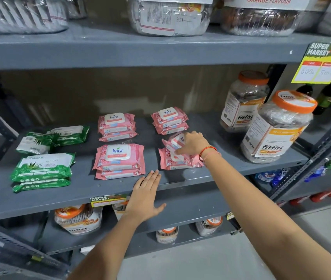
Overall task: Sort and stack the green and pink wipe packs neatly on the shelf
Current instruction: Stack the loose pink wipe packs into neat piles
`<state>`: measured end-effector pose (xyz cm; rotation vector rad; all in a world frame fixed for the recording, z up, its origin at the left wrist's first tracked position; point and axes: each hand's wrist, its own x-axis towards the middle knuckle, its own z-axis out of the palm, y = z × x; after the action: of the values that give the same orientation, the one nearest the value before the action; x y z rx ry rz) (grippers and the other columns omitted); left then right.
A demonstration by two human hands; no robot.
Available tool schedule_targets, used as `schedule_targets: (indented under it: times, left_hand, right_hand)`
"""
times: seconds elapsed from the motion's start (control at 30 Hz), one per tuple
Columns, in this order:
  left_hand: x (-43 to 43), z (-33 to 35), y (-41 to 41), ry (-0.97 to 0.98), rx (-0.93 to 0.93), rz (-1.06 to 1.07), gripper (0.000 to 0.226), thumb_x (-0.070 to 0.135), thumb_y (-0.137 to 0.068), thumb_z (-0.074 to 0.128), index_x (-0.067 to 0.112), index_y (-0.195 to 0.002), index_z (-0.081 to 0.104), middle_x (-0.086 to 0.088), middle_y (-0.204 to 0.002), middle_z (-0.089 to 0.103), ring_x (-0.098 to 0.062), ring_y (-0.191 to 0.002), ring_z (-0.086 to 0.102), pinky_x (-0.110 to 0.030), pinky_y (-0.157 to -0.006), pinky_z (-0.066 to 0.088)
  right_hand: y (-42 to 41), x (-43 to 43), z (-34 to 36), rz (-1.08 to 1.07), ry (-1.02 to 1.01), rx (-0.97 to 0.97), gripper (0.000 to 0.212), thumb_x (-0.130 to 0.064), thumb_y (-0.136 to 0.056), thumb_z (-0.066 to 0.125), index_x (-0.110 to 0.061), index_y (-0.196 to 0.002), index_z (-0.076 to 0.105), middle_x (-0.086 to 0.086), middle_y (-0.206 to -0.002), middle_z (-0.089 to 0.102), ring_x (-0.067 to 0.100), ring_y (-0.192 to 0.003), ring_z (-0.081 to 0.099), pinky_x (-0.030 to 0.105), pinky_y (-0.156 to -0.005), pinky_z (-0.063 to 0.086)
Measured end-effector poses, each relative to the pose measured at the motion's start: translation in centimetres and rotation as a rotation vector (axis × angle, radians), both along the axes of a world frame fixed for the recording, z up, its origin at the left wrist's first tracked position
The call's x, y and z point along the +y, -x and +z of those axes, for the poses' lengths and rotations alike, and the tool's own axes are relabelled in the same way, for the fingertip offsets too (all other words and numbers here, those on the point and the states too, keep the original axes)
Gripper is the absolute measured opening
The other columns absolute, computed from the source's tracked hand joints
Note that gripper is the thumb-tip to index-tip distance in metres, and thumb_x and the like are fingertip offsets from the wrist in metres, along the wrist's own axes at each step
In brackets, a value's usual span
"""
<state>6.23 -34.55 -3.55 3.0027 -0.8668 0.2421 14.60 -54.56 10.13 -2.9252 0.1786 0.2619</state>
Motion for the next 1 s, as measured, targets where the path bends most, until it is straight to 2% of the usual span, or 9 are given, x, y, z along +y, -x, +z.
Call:
schedule_targets:
  times: [0.13, 0.3, 0.5, 0.6, 0.67, 0.73, 0.87, 0.93, 1.0]
  left_hand:
    - [0.0, 0.1, 0.1, 0.013, -0.003, -0.005, 0.092, 0.066, -0.069, 0.048, 0.007, -0.138, 0.038, -0.01, -0.143, 0.041, -0.024, -0.132, 0.037, -0.044, -0.105, 0.024]
    - [-0.1, 0.0, 0.1, 0.024, 0.017, -0.009, 0.092, 0.067, -0.07, 0.045, 0.007, -0.14, 0.036, -0.01, -0.145, 0.038, -0.023, -0.133, 0.034, -0.044, -0.106, 0.022]
    - [-0.1, 0.0, 0.2, 0.114, 0.015, -0.021, 0.09, 0.066, -0.073, 0.042, 0.006, -0.139, 0.036, -0.01, -0.145, 0.037, -0.024, -0.133, 0.035, -0.037, -0.111, 0.016]
    - [-0.4, 0.4, 0.3, 0.271, 0.051, 0.004, 0.087, 0.065, -0.08, 0.037, 0.008, -0.144, 0.024, -0.008, -0.151, 0.026, -0.02, -0.139, 0.022, -0.037, -0.111, 0.01]
    - [-1.0, 1.0, 0.3, 0.409, 0.109, 0.041, 0.083, 0.063, -0.084, 0.033, 0.011, -0.146, 0.015, -0.006, -0.153, 0.019, -0.019, -0.14, 0.015, -0.036, -0.111, 0.011]
    - [-1.9, 1.8, 0.1, 0.558, 0.15, 0.091, 0.076, 0.055, -0.09, 0.038, 0.013, -0.146, 0.012, -0.004, -0.154, 0.016, -0.02, -0.14, 0.016, -0.038, -0.11, 0.018]
    - [-4.0, 3.6, -0.5, 0.881, 0.219, 0.232, 0.073, 0.042, -0.092, 0.048, 0.015, -0.147, 0.009, -0.005, -0.155, 0.011, -0.022, -0.139, 0.018, -0.036, -0.108, 0.023]
    - [-4.6, 4.4, -0.8, 0.998, 0.214, 0.288, 0.076, 0.04, -0.09, 0.052, 0.016, -0.147, 0.008, -0.007, -0.155, 0.012, -0.024, -0.138, 0.02, -0.035, -0.107, 0.025]
    - [-5.1, 4.9, -1.5, 1.021, 0.213, 0.297, 0.079, 0.035, -0.088, 0.059, 0.015, -0.146, 0.009, -0.008, -0.155, 0.013, -0.024, -0.138, 0.02, -0.037, -0.107, 0.025]
  right_hand:
    - [-0.2, -0.1, 1.0, 0.168, -0.078, 0.086, 0.077, -0.031, -0.073, 0.078, -0.016, -0.138, 0.04, 0.008, -0.136, 0.052, 0.03, -0.123, 0.05, 0.042, -0.105, 0.044]
    - [-0.6, 0.2, 1.4, 0.323, -0.077, 0.19, 0.09, -0.008, -0.072, 0.078, -0.021, -0.146, 0.03, 0.007, -0.147, 0.041, 0.029, -0.134, 0.04, 0.042, -0.109, 0.037]
    - [-0.9, 0.0, 1.8, 0.402, -0.061, 0.234, 0.087, 0.003, -0.07, 0.075, -0.023, -0.142, 0.033, 0.007, -0.143, 0.042, 0.03, -0.132, 0.04, 0.042, -0.105, 0.039]
    - [-1.0, -0.3, 1.4, 0.406, -0.07, 0.206, 0.091, 0.0, -0.07, 0.077, -0.024, -0.144, 0.03, 0.006, -0.147, 0.039, 0.029, -0.136, 0.036, 0.043, -0.109, 0.035]
    - [-0.7, -0.9, 1.0, 0.39, -0.086, 0.134, 0.098, -0.009, -0.069, 0.08, -0.026, -0.148, 0.024, 0.004, -0.152, 0.033, 0.028, -0.14, 0.031, 0.045, -0.114, 0.03]
    - [0.1, -1.8, 0.5, 0.334, -0.155, 0.029, 0.103, -0.018, -0.068, 0.081, -0.028, -0.149, 0.018, 0.005, -0.152, 0.031, 0.028, -0.139, 0.029, 0.05, -0.115, 0.027]
    - [2.4, -4.1, -1.9, 0.156, -0.383, -0.143, 0.107, -0.02, -0.066, 0.082, -0.026, -0.15, 0.016, 0.011, -0.149, 0.027, 0.031, -0.14, 0.026, 0.051, -0.114, 0.028]
    - [3.6, -4.7, -3.2, 0.127, -0.457, -0.181, 0.107, -0.019, -0.068, 0.083, -0.023, -0.151, 0.015, 0.012, -0.153, 0.021, 0.03, -0.145, 0.017, 0.048, -0.118, 0.022]
    - [4.6, -4.7, -4.4, 0.129, -0.517, -0.214, 0.107, -0.016, -0.068, 0.083, -0.022, -0.151, 0.015, 0.011, -0.156, 0.015, 0.027, -0.147, 0.011, 0.042, -0.118, 0.019]
